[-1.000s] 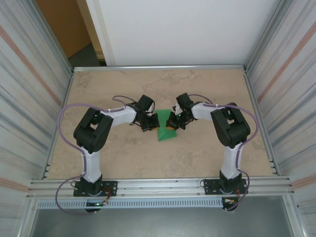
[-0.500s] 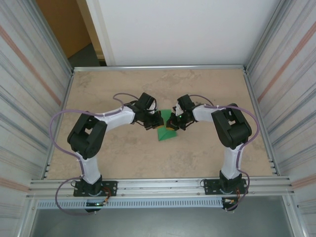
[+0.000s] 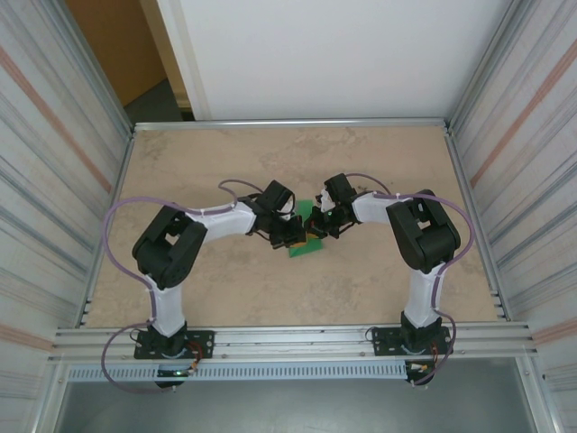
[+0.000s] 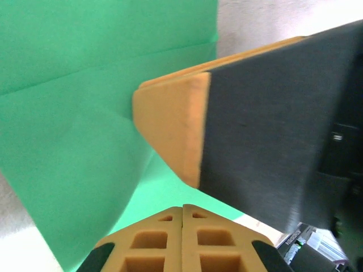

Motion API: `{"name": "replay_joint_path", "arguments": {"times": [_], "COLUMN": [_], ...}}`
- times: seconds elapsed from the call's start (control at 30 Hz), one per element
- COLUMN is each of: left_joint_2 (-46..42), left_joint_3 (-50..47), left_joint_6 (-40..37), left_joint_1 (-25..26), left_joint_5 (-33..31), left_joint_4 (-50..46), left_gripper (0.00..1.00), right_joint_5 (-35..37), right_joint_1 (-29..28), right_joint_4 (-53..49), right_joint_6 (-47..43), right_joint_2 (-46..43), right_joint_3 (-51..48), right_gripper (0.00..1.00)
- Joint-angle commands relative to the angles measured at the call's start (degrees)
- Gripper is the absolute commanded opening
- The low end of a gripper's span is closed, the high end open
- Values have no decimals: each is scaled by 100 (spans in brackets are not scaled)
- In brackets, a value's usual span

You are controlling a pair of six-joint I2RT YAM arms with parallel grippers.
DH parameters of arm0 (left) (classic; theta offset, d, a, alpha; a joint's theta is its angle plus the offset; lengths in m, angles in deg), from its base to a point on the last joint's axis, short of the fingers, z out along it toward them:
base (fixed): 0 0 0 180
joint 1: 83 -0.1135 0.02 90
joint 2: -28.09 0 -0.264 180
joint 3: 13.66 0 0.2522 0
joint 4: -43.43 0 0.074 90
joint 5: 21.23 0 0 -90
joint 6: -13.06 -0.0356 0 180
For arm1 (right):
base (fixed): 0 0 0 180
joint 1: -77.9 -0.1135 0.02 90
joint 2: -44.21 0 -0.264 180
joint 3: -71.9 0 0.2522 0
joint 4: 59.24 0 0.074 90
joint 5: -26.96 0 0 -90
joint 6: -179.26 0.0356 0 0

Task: Fold a paper plane with a square sheet of paper (pick it up from the middle)
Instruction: Fold the triangle a second time at the center of the table.

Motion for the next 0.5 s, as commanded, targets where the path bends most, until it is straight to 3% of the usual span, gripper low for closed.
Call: {"name": "replay_joint_path", "arguments": {"times": [0.0, 0.47], "left_joint_2": [113, 374], "left_joint_3": [6, 196], "left_joint_6": [-61, -238], "left_joint_1": [-8, -22], "left_joint_5": [-17, -175], "left_joint_4": [-194, -465], "left_gripper": [0, 0], "right_joint_5": [854, 829], "right_joint_1": [-23, 11], "right_joint_4": [-747, -785], "right_joint_6": [-110, -119], "right_joint_2": [433, 445], "right_joint_3": [-360, -342], "right_gripper": [0, 0]}}
